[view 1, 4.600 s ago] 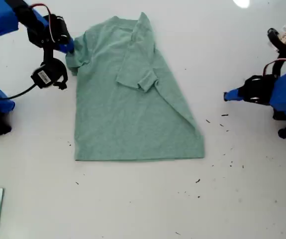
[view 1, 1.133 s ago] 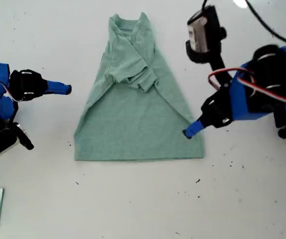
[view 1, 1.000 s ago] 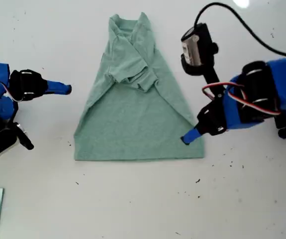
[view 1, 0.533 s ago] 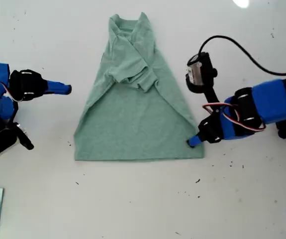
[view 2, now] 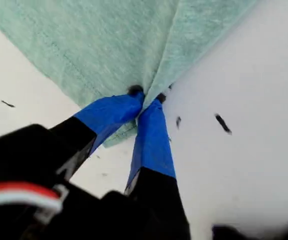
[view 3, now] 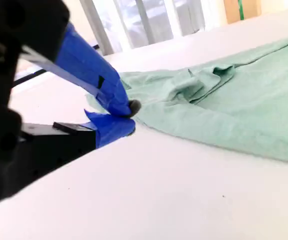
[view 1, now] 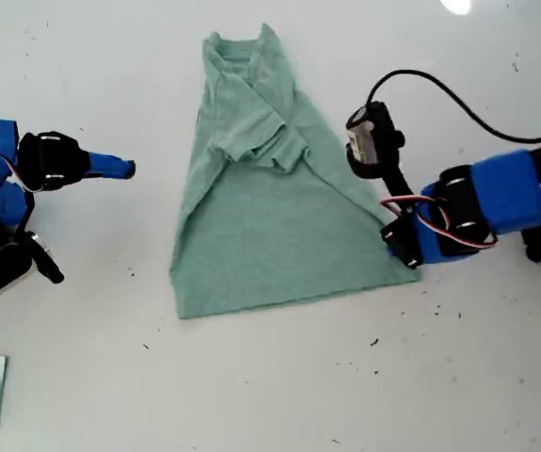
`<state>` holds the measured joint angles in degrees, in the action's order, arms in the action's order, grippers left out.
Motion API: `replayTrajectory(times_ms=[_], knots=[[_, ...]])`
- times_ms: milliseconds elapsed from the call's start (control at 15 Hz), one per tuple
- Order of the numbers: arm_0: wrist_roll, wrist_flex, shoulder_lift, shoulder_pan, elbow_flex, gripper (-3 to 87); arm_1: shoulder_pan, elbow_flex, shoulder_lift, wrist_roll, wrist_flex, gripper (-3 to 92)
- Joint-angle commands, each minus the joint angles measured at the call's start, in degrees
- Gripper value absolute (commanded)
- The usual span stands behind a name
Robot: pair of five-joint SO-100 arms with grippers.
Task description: Fold t shirt
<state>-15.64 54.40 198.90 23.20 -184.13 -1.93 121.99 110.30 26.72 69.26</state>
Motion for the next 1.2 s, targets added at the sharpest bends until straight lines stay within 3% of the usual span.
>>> replayTrajectory(times_ms=[0,200,333,600,733,867,1000,1067,1133], knots=[[-0.79,-0.18,0.44,0.00,-0.53,-0.2,0.70,-10.28,3.08,2.29,10.46,-0.5],[-0.88,-0.18,0.44,0.00,-0.53,-0.2,0.88,-27.51,-3.69,5.45,23.03,-0.5],[-0.97,-0.18,0.53,0.00,-0.53,-0.2,0.18,-40.08,-11.43,6.42,25.31,-0.5],[-0.97,-0.18,0.53,0.09,-0.53,-0.2,-1.32,-70.40,-35.60,8.00,20.48,-0.5],[-0.97,-0.18,0.53,0.09,-0.53,-0.2,-1.41,-66.53,-37.27,5.54,13.54,0.5],[-0.97,-0.18,0.53,0.09,-0.53,-0.2,-2.81,-66.45,-38.23,4.66,9.23,20.2],[-0.97,-0.18,0.53,0.18,-0.53,-0.2,-3.52,-67.76,-36.30,3.43,7.65,26.6],[-0.97,-0.18,0.53,0.26,-0.53,-0.2,-3.96,-67.76,-33.84,5.10,5.36,36.2],[-0.97,-0.18,0.53,0.26,-0.53,-0.2,-3.87,-67.59,-31.03,5.54,5.27,33.3]])
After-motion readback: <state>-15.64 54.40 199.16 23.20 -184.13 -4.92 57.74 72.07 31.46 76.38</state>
